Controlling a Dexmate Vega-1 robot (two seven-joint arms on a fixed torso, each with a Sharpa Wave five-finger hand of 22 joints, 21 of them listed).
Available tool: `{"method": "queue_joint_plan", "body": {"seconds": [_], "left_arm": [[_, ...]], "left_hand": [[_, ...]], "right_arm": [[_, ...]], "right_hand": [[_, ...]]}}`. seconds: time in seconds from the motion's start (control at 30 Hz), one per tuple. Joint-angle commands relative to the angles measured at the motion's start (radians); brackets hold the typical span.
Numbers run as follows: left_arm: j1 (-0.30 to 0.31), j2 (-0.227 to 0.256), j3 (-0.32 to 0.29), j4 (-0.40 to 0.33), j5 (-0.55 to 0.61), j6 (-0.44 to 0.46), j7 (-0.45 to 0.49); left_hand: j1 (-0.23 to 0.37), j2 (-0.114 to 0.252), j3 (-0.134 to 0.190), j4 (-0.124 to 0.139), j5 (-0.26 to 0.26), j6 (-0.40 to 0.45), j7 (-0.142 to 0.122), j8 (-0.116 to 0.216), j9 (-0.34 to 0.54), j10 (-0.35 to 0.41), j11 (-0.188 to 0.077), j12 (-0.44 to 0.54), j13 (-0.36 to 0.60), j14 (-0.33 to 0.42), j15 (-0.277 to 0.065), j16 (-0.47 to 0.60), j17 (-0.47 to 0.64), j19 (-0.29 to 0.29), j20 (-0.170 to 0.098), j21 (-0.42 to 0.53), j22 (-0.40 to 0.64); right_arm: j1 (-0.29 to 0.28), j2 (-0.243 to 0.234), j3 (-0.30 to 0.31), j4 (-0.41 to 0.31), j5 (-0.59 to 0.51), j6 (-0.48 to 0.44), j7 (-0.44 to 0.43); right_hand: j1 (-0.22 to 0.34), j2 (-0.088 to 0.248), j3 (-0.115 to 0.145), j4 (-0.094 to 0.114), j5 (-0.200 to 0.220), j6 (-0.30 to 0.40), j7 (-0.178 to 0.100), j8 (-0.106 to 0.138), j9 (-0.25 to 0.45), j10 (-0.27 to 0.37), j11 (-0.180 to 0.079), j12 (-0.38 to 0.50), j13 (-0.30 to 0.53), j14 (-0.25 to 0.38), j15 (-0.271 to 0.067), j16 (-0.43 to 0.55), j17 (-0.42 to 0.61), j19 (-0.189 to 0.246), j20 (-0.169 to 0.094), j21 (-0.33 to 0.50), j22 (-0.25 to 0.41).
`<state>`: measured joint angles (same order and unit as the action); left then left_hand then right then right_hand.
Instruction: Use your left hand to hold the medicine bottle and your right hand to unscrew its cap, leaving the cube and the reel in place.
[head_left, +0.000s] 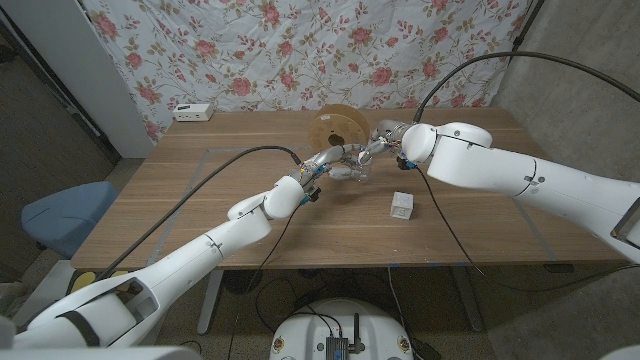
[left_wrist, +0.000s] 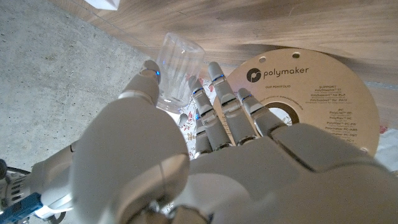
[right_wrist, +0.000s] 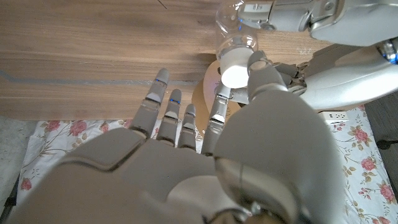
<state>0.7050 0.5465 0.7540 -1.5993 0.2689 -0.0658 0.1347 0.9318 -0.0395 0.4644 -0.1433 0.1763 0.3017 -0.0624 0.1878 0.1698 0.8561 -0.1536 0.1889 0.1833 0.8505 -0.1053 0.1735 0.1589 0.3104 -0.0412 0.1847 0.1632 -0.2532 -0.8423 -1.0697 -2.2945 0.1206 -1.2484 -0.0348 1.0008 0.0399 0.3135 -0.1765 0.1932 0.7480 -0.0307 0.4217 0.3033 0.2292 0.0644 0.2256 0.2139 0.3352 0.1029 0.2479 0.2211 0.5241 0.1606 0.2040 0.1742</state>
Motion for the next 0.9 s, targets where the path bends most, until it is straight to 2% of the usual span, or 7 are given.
{"method": "queue_joint_plan", "body": {"seconds": [0.03,0.43,0.9], "left_arm": [[-0.004,-0.003,0.002,0.007,-0.003,-0.008,-0.001],[-0.004,-0.006,0.006,0.007,-0.003,-0.005,-0.001],[-0.004,-0.008,0.006,0.005,-0.003,0.009,-0.001]], "left_hand": [[0.003,0.011,0.004,-0.003,0.003,0.005,-0.005,-0.002,0.006,0.008,-0.001,0.005,0.005,0.004,-0.096,-0.001,0.001,0.001,-0.093,0.001,0.003],[0.002,0.013,0.005,-0.002,0.003,0.004,-0.004,-0.002,0.006,0.008,-0.002,0.005,0.005,0.006,-0.095,0.0,0.001,0.001,-0.092,0.001,0.003],[0.001,0.012,0.006,-0.002,0.003,0.004,-0.005,-0.002,0.006,0.008,-0.003,0.005,0.005,0.004,-0.095,-0.001,0.001,0.001,-0.092,0.001,0.003]], "right_arm": [[-0.022,-0.01,0.035,0.012,0.006,0.043,0.025],[-0.07,-0.026,0.096,0.011,0.018,0.101,0.047],[-0.108,-0.027,0.14,0.013,0.02,0.133,0.057]], "right_hand": [[0.027,0.014,0.016,-0.001,0.002,-0.004,-0.01,-0.003,0.0,0.004,-0.006,-0.004,0.001,-0.002,-0.012,0.003,0.002,0.0,-0.015,0.002,0.002],[0.07,0.04,0.038,-0.001,-0.001,-0.025,-0.026,-0.021,-0.011,-0.001,-0.024,-0.01,0.001,-0.015,-0.032,-0.001,0.004,-0.008,-0.029,-0.002,0.002],[0.145,0.091,0.08,-0.006,0.014,-0.014,-0.045,-0.039,-0.032,0.0,-0.054,-0.014,0.0,-0.025,-0.065,0.0,0.01,-0.022,-0.05,-0.006,0.002]]}}
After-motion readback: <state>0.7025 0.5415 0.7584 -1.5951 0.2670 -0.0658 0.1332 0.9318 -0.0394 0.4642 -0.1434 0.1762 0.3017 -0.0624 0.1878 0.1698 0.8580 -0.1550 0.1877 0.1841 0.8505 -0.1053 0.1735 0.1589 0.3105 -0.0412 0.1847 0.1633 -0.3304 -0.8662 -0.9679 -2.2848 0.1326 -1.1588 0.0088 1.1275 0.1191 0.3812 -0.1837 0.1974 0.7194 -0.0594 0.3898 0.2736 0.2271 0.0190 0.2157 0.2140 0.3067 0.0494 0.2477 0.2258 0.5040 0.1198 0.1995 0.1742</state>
